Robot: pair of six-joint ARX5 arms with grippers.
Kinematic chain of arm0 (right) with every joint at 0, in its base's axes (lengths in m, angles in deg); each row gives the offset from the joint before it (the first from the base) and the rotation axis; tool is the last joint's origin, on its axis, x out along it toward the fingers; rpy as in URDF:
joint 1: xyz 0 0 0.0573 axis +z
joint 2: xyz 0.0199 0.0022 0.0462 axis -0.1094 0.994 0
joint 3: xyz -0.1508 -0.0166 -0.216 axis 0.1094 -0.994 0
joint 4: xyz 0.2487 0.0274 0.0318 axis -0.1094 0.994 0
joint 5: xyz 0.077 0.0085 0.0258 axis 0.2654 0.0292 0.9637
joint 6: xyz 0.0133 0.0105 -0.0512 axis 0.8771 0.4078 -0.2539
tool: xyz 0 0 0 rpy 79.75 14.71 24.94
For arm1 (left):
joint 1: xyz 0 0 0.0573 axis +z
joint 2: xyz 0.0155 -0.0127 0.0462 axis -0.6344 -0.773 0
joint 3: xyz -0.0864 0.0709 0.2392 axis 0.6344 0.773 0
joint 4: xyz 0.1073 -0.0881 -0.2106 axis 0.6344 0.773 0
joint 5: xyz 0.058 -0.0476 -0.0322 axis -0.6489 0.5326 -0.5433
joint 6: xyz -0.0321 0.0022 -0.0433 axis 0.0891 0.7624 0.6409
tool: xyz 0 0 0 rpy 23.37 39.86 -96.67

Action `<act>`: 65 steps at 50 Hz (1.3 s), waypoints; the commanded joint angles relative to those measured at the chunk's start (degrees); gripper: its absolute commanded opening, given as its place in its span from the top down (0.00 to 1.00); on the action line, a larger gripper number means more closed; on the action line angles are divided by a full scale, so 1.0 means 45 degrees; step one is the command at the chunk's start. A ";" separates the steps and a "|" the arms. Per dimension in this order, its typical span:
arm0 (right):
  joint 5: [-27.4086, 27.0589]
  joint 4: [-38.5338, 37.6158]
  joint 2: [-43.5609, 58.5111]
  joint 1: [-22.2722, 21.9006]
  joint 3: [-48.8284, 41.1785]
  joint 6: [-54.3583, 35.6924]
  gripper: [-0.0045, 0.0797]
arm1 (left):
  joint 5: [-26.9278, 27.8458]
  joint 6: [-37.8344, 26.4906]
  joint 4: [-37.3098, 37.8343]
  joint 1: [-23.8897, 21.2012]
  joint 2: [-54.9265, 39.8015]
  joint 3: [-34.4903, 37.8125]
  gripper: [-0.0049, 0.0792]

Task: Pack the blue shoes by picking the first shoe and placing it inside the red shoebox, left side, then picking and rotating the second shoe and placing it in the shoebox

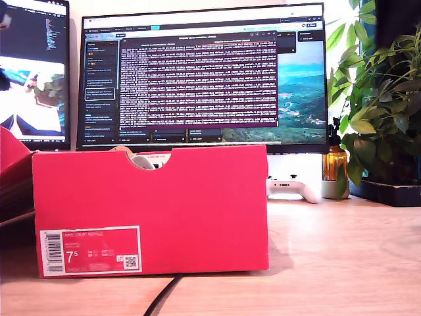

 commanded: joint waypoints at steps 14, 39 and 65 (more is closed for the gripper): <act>0.0398 -0.2283 -0.1243 -0.1685 -0.2924 -0.0282 0.96 | 0.1219 -0.0228 -0.1467 0.1841 -0.0034 0.1175 0.96; 0.3444 -0.7043 -0.2943 -0.5450 -0.5999 -0.0661 0.96 | 0.2254 -0.0359 -0.3099 0.3725 -0.0039 0.2113 0.96; 0.4279 -1.0511 -0.3283 -0.5916 -0.8830 -0.0267 0.96 | 0.3240 -0.1005 -0.4648 0.4449 -0.0019 0.2997 0.96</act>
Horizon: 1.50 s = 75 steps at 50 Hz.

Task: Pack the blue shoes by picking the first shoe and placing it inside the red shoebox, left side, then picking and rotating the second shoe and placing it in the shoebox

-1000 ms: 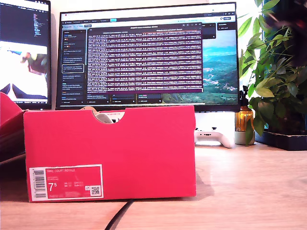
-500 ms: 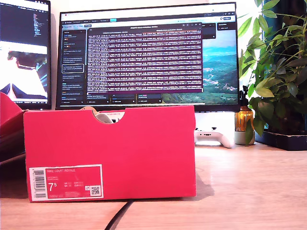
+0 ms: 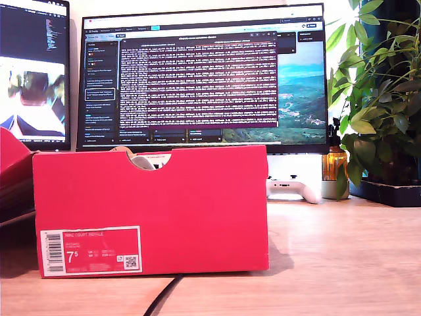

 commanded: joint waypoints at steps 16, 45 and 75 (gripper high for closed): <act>0.0175 -0.0403 -0.2633 -0.0015 -0.2531 0.0073 0.96 | 0.0165 -0.0418 -0.0136 0.0107 0.2059 0.1413 0.96; 0.0699 0.1243 -0.6339 0.0491 -0.3968 0.0189 0.96 | 0.0369 -0.0393 0.0583 0.0257 0.3381 0.2055 0.96; 0.0763 0.4605 -1.0336 0.0631 -0.4075 -0.0627 0.96 | 0.0447 -0.0393 0.0967 0.0262 0.4328 0.2050 0.96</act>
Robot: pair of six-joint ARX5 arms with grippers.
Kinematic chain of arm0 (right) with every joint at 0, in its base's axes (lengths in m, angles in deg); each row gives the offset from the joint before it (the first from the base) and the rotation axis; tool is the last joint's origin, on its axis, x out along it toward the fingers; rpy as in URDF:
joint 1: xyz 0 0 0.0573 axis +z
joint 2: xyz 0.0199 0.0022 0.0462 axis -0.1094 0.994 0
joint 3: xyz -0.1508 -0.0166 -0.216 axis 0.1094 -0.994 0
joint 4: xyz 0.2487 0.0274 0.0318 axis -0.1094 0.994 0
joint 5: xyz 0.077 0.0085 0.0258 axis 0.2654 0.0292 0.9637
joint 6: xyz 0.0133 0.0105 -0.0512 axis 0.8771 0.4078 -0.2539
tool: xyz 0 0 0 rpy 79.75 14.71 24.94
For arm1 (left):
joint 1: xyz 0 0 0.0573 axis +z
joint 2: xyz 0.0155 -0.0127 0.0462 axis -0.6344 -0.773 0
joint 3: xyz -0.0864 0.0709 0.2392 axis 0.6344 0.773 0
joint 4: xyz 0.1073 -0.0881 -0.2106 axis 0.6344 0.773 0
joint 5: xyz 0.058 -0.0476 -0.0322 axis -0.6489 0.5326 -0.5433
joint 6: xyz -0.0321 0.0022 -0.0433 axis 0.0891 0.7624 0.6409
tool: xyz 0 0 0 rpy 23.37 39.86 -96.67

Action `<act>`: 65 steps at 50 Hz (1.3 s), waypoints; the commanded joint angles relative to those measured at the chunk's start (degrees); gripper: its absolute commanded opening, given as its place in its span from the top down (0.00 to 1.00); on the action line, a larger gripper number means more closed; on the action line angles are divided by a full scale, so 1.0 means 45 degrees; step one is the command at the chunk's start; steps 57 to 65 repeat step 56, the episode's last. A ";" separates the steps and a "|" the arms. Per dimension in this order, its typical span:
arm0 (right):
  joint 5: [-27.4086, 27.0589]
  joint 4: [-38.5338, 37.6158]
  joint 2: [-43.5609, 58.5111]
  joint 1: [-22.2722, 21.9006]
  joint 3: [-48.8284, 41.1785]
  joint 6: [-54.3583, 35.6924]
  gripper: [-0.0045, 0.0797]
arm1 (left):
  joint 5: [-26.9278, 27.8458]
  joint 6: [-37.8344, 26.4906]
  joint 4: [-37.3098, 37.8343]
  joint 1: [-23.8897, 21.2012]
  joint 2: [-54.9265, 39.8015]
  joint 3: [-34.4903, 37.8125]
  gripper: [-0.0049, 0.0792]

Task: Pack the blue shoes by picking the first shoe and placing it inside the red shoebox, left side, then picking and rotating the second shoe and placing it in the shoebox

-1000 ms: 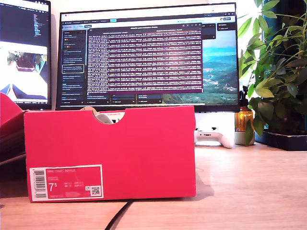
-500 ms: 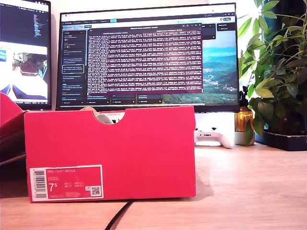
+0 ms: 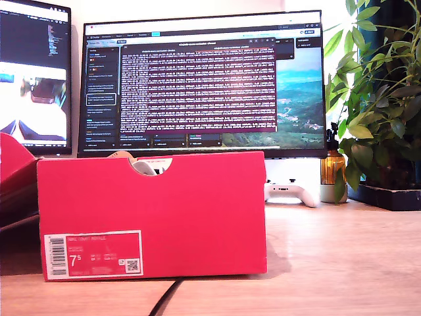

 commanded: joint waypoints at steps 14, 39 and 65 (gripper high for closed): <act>0.0058 0.0151 -0.0083 0.0126 -0.0228 0.1413 0.96 | 0.0034 0.0117 0.1783 0.0053 0.2453 0.0389 0.96; 0.0049 0.0121 -0.0078 0.0126 -0.0223 0.1409 0.96 | 0.0155 0.0491 0.5435 0.0005 0.3279 0.0384 0.96; 0.0049 0.0121 -0.0078 0.0126 -0.0223 0.1409 0.96 | 0.0253 0.1690 0.5804 0.0010 0.3225 0.0350 0.96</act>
